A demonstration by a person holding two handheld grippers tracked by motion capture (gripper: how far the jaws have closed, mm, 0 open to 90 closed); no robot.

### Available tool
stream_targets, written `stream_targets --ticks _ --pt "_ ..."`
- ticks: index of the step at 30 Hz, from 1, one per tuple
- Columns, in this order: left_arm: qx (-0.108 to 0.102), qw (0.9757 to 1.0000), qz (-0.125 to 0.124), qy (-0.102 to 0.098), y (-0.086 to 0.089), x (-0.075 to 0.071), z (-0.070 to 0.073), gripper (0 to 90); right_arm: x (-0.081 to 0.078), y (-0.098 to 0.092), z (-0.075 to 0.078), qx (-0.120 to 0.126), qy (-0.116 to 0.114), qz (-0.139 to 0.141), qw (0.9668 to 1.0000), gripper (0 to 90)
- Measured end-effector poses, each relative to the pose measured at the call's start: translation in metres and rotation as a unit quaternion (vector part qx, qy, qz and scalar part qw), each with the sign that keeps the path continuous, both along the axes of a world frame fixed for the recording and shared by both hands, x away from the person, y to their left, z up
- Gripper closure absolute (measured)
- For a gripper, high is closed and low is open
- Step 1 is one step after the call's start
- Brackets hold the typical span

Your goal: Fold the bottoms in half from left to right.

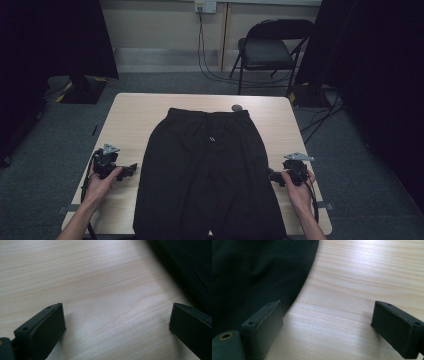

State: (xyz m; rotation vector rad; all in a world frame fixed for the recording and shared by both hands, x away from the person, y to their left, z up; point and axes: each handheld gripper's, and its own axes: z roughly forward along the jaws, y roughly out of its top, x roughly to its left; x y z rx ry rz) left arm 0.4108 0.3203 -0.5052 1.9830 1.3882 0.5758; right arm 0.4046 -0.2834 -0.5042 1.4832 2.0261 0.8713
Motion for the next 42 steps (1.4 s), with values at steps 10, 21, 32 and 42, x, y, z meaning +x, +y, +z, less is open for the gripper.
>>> stream_targets --ticks 10,21,32,42 --pt "-0.002 0.9998 -0.011 0.019 -0.001 -0.003 0.011 19.1 -0.006 0.005 0.007 -0.021 -0.014 0.01 0.9996 17.1" --pt "0.005 0.9942 -0.086 -0.064 -0.024 -0.028 0.053 29.7 -0.042 0.046 0.063 0.0 -0.108 0.073 0.9915 23.1" --pt "-0.033 0.9794 -0.194 -0.046 -0.083 0.004 0.052 54.3 -0.039 0.175 0.076 0.03 -0.079 0.27 0.9591 47.6" --pt "0.009 0.9759 -0.217 0.018 -0.094 0.007 0.018 57.0 -0.041 0.256 0.017 0.01 0.0 0.372 0.928 52.4"
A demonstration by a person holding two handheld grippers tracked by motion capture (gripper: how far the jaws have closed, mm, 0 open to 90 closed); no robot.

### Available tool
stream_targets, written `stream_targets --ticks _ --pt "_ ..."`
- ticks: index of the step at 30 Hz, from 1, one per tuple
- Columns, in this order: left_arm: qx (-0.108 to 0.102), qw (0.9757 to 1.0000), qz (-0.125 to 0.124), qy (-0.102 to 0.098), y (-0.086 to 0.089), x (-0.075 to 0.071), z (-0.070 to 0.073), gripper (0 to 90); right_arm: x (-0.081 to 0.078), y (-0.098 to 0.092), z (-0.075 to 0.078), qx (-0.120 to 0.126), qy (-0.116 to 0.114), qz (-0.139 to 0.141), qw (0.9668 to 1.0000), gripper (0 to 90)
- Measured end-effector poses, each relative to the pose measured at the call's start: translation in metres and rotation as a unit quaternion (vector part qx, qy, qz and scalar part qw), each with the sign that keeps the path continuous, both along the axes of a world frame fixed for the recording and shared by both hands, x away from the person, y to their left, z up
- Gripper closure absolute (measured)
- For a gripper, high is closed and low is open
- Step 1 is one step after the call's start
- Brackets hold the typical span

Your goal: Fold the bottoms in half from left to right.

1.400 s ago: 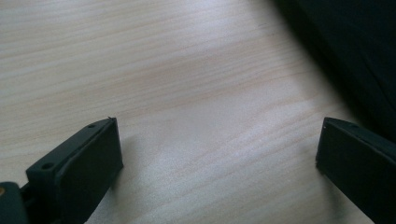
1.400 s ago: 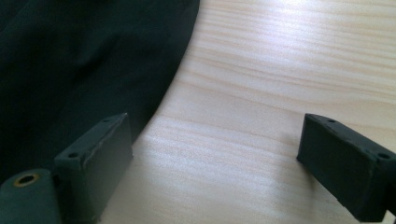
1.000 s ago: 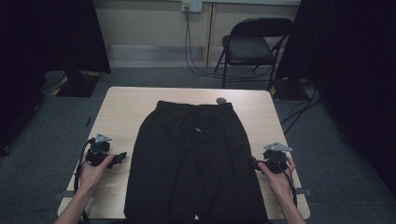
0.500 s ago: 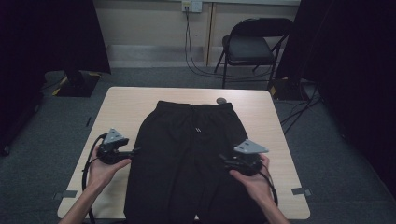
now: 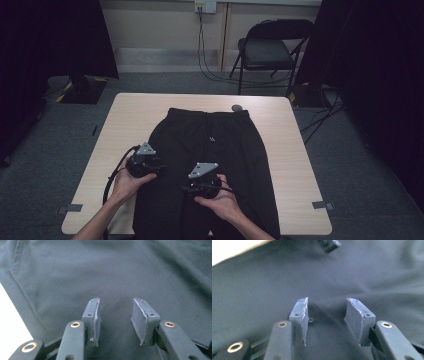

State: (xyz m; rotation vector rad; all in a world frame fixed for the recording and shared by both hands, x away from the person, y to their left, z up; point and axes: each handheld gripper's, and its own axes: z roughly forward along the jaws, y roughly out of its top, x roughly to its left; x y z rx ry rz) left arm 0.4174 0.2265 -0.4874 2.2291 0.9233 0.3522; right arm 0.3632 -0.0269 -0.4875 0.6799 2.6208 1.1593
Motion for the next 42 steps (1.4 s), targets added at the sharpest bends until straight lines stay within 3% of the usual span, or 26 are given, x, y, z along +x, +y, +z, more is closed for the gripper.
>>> stream_targets --ticks 2,9,12,14,17,20,21,22,23,24,27,28,29,31,32,33,34,35,36,37,38,39,40,41,42 --pt "-0.001 1.0 -0.003 -0.006 0.0 -0.002 -0.003 55.2 -0.002 0.002 -0.007 -0.017 -0.002 -0.001 0.9999 51.2" --pt "-0.009 0.9999 0.0 -0.011 -0.004 -0.012 -0.005 54.7 -0.008 -0.016 -0.01 -0.01 0.0 -0.021 0.9997 48.2" --pt "-0.007 1.0 0.001 0.0 -0.009 -0.018 -0.004 47.8 -0.012 -0.03 -0.01 -0.008 -0.002 -0.014 0.9999 48.2" --pt "0.006 0.9999 -0.005 0.008 -0.018 -0.024 -0.002 46.7 -0.014 -0.037 -0.01 -0.009 0.0 -0.014 0.9999 48.2" --pt "0.009 0.9988 -0.045 0.017 -0.037 -0.04 0.0 46.5 -0.024 -0.057 -0.01 -0.009 0.002 -0.018 0.9998 48.3" --pt "0.012 0.9983 -0.052 0.022 -0.043 -0.046 0.001 46.0 -0.028 -0.066 -0.009 -0.011 0.002 -0.017 0.9998 48.3" --pt "0.001 0.9968 -0.066 0.047 -0.045 -0.048 0.003 46.0 -0.036 -0.081 -0.009 -0.013 0.003 -0.019 0.9997 48.3" --pt "0.001 0.9968 -0.066 0.047 -0.045 -0.048 0.003 46.3 -0.036 -0.081 -0.009 -0.013 0.003 -0.019 0.9997 48.3" --pt "-0.019 0.9948 -0.07 0.071 -0.044 -0.047 0.005 46.3 -0.039 -0.085 -0.008 -0.015 0.004 -0.02 0.9997 48.3" --pt "-0.029 0.9938 -0.07 0.082 -0.043 -0.046 0.006 48.4 -0.043 -0.092 -0.008 -0.018 0.006 -0.018 0.9996 48.4" --pt "-0.052 0.9954 -0.05 0.063 -0.038 -0.038 0.01 48.2 -0.052 -0.107 -0.005 -0.028 0.011 -0.023 0.9993 48.4" --pt "-0.05 0.9966 -0.04 0.053 -0.035 -0.029 0.014 48.5 -0.055 -0.11 -0.004 -0.037 0.015 -0.028 0.9988 48.3" --pt "-0.05 0.9966 -0.04 0.053 -0.035 -0.029 0.014 49.1 -0.055 -0.11 -0.004 -0.037 0.015 -0.028 0.9988 48.3" --pt "-0.043 0.9983 -0.03 0.027 -0.033 -0.02 0.017 51.6 -0.054 -0.104 -0.001 -0.046 0.018 -0.033 0.9982 45.2" --pt "-0.043 0.9983 -0.03 0.027 -0.032 -0.015 0.019 51.6 -0.054 -0.104 -0.001 -0.046 0.018 -0.033 0.9982 45.2" --pt "-0.036 0.9986 -0.032 0.024 -0.031 -0.006 0.018 53.3 -0.054 -0.098 0.009 -0.03 0.011 -0.03 0.999 52.6" --pt "-0.036 0.9986 -0.032 0.024 -0.031 -0.006 0.018 54.0 -0.054 -0.098 0.009 -0.03 0.011 -0.03 0.999 52.6" --pt "-0.027 0.999 -0.029 0.02 -0.031 0.002 0.012 55.1 -0.053 -0.092 0.023 -0.009 -0.007 -0.038 0.9992 51.6" --pt "-0.027 0.999 -0.029 0.02 -0.031 0.002 0.012 55.9 -0.053 -0.092 0.023 -0.009 -0.007 -0.038 0.9992 51.6" --pt "-0.018 0.9991 -0.027 0.027 -0.034 0.007 0.004 56.6 -0.051 -0.082 0.036 0.017 -0.005 -0.037 0.9991 51.9" --pt "-0.018 0.9991 -0.027 0.027 -0.034 0.007 0.004 56.6 -0.051 -0.082 0.036 0.017 -0.005 -0.037 0.9991 51.9" --pt "-0.003 0.9993 -0.032 0.018 -0.036 0.009 0.0 56.6 -0.051 -0.076 0.041 0.019 -0.008 -0.033 0.9993 52.7" --pt "-0.012 0.9993 -0.028 0.02 -0.035 0.011 -0.001 56.5 -0.051 -0.057 0.049 0.025 -0.013 -0.018 0.9995 55.5" --pt "-0.012 0.9993 -0.028 0.02 -0.035 0.011 -0.001 56.5 -0.051 -0.057 0.049 0.025 -0.013 -0.018 0.9995 55.5" --pt "-0.013 0.9995 -0.026 0.013 -0.036 0.011 -0.002 56.5 -0.051 -0.035 0.053 0.024 -0.014 0.002 0.9996 60.7"
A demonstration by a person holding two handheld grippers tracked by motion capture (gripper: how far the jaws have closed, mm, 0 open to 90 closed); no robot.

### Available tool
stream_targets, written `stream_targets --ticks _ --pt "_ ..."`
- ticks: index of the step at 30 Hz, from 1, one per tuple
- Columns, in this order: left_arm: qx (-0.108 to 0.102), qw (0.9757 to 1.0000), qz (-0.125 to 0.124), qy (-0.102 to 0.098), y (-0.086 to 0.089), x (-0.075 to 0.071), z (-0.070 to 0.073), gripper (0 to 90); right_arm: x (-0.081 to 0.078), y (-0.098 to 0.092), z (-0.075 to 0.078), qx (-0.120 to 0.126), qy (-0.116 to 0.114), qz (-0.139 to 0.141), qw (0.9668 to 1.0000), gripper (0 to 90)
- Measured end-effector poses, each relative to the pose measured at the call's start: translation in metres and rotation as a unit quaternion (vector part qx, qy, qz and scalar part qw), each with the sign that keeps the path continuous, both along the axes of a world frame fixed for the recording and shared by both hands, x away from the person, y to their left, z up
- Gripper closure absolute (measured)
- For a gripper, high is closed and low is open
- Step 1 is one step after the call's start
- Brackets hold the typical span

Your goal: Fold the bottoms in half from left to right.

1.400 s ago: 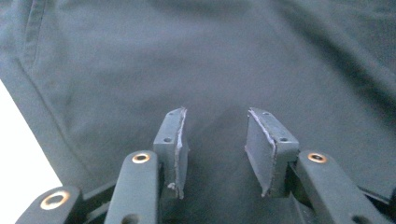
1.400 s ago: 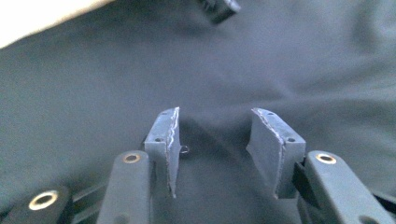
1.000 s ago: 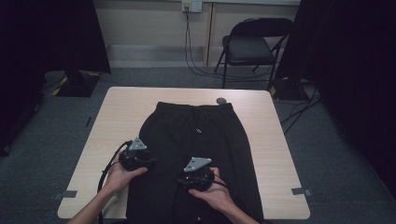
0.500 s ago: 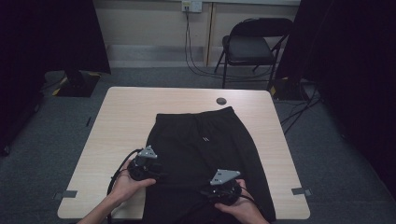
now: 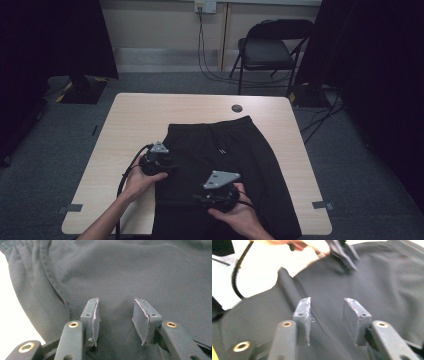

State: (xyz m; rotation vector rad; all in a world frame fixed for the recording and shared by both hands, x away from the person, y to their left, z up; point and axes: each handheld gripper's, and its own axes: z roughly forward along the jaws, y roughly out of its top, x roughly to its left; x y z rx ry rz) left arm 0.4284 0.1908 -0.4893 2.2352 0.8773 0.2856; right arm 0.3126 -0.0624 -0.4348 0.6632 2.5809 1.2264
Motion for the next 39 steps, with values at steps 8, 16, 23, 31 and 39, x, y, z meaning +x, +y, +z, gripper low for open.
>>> stream_targets --ticks 8,16,23,31,39 --pt "-0.011 0.9993 0.017 -0.032 -0.005 0.01 -0.006 55.9 0.013 0.081 -0.028 -0.018 0.015 0.04 0.9989 61.2" --pt "-0.016 0.9991 0.02 -0.034 -0.002 0.009 -0.007 55.5 0.021 0.113 -0.061 -0.029 0.024 0.043 0.9984 52.0" --pt "-0.037 0.9988 0.026 -0.019 0.007 0.009 -0.002 47.5 0.008 0.102 -0.065 -0.024 0.008 0.045 0.9987 51.5" --pt "-0.005 0.9991 0.023 -0.035 0.002 0.007 -0.006 51.5 -0.008 0.088 -0.061 -0.038 0.013 0.066 0.997 51.8" --pt "-0.011 0.9988 0.027 -0.038 0.002 0.006 -0.007 52.2 0.0 0.11 -0.053 -0.005 0.003 0.064 0.9979 53.3"
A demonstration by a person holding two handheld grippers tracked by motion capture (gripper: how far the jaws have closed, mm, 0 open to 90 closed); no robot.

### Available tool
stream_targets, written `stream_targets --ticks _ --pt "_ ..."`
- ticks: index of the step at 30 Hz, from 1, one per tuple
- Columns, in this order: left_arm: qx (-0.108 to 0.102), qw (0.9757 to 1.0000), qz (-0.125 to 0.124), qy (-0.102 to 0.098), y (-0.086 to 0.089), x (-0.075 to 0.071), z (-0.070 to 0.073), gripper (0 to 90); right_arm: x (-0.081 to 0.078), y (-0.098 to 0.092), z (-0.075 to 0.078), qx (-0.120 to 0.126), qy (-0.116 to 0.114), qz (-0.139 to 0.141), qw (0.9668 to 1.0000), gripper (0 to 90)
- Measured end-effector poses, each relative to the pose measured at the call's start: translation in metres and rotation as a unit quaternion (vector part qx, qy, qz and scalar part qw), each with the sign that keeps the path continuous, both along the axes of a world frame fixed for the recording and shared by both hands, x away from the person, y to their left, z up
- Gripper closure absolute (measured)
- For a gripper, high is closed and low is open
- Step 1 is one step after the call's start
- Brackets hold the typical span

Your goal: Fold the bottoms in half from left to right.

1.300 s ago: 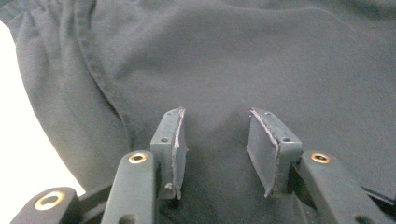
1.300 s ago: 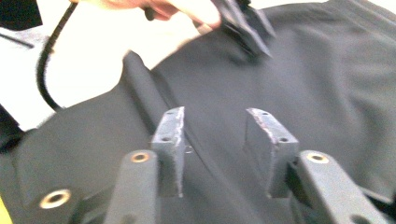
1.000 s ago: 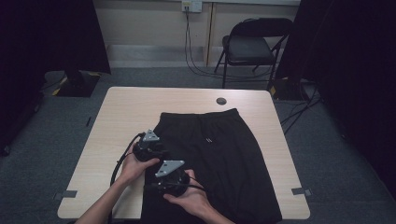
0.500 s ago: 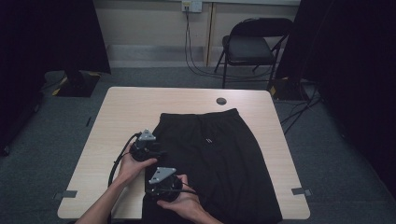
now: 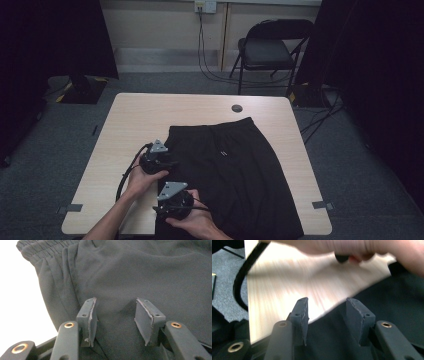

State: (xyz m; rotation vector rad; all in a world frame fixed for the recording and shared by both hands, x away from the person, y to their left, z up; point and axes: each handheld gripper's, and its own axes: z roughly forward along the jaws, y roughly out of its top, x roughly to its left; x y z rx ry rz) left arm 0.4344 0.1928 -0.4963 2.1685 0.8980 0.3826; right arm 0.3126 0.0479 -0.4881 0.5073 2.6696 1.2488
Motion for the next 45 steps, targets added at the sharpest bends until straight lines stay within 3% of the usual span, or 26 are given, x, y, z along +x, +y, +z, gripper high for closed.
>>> stream_targets --ticks 2,4,5,9,11,13,14,16,20,21,23,25,27,28,29,30,31,33,35,37,38,40,41,43,44,45 --pt "-0.001 1.0 0.004 0.0 0.0 0.0 0.0 52.7 0.002 0.011 -0.004 -0.027 -0.002 0.004 0.9996 49.7" --pt "0.0 1.0 0.003 -0.001 0.0 0.0 0.0 52.8 0.002 0.012 -0.006 -0.032 -0.007 0.003 0.9995 47.7" --pt "-0.003 1.0 0.003 0.001 0.001 0.0 0.0 52.8 0.001 0.011 -0.01 -0.028 -0.003 -0.001 0.9996 44.4" --pt "0.001 1.0 0.005 0.002 0.002 0.0 0.001 53.0 -0.002 0.008 -0.012 -0.02 -0.009 -0.009 0.9997 46.6" --pt "0.005 1.0 0.006 0.002 0.002 -0.001 0.003 52.8 -0.002 0.0 -0.014 -0.009 -0.014 -0.018 0.9997 60.3" --pt "-0.017 0.9998 0.013 -0.003 0.006 0.0 0.007 52.6 0.0 -0.005 -0.013 -0.009 -0.016 -0.025 0.9995 73.9" --pt "-0.017 0.9998 0.013 -0.003 0.006 0.0 0.007 51.6 0.0 -0.005 -0.013 -0.009 -0.016 -0.025 0.9995 73.9" --pt "-0.048 0.9984 0.028 -0.005 0.009 0.001 0.011 50.3 0.001 -0.01 -0.01 -0.008 -0.02 -0.033 0.9992 86.4" --pt "-0.067 0.9964 0.049 -0.014 0.016 0.001 0.017 43.9 0.002 -0.02 0.006 0.013 -0.029 -0.039 0.9987 88.2" --pt "-0.075 0.9953 0.058 -0.016 0.02 0.002 0.02 41.1 0.004 -0.03 0.014 0.017 -0.027 -0.047 0.9984 88.4" --pt "-0.078 0.9947 0.064 -0.016 0.023 0.004 0.022 38.0 0.005 -0.041 0.018 0.017 -0.028 -0.057 0.9978 88.6" --pt "-0.085 0.992 0.089 -0.027 0.031 0.011 0.022 36.5 0.006 -0.051 0.017 0.013 -0.027 -0.062 0.9976 88.6" --pt "-0.088 0.9922 0.086 0.021 0.035 0.02 0.019 31.9 0.007 -0.058 0.011 0.012 -0.019 -0.068 0.9974 88.6" --pt "-0.078 0.9927 0.088 0.027 0.034 0.024 0.017 31.3 0.007 -0.06 0.008 0.01 -0.015 -0.068 0.9975 88.6" --pt "-0.078 0.9927 0.088 0.027 0.034 0.024 0.017 31.6 0.007 -0.06 0.008 0.01 -0.015 -0.068 0.9975 88.6" --pt "-0.078 0.9921 0.097 0.01 0.032 0.029 0.013 33.1 0.006 -0.061 0.003 0.006 -0.011 -0.067 0.9976 88.6" --pt "-0.092 0.9905 0.101 0.014 0.031 0.033 0.01 33.3 0.006 -0.061 0.001 0.006 -0.011 -0.065 0.9978 88.6" --pt "-0.095 0.9895 0.107 0.02 0.028 0.035 0.007 33.3 0.005 -0.06 0.001 0.003 -0.01 -0.064 0.9979 88.6" --pt "-0.082 0.9911 0.1 0.03 0.019 0.039 -0.002 38.7 0.005 -0.061 0.002 0.006 -0.01 -0.062 0.998 88.6" --pt "-0.083 0.9911 0.099 0.032 0.016 0.039 -0.004 39.5 0.006 -0.061 0.002 0.008 -0.01 -0.063 0.9979 88.6" --pt "-0.068 0.9926 0.098 0.021 0.01 0.038 -0.004 42.9 0.006 -0.061 0.002 0.009 -0.009 -0.062 0.998 88.6" --pt "-0.061 0.9932 0.099 0.013 0.005 0.037 -0.004 52.8 0.005 -0.06 0.001 0.009 -0.009 -0.059 0.9982 88.6" --pt "-0.054 0.994 0.095 0.009 0.003 0.037 -0.004 60.5 0.005 -0.059 0.001 0.009 -0.008 -0.058 0.9982 88.6" --pt "-0.06 0.9937 0.094 0.013 0.003 0.037 -0.005 79.4 0.003 -0.058 0.003 0.016 -0.004 -0.057 0.9982 88.9" --pt "-0.06 0.9936 0.094 0.016 0.003 0.037 -0.005 79.4 0.003 -0.058 0.003 0.016 -0.004 -0.057 0.9982 88.9" --pt "-0.064 0.9936 0.092 0.015 0.003 0.037 -0.004 85.7 0.003 -0.057 0.004 0.018 -0.005 -0.056 0.9982 88.9"
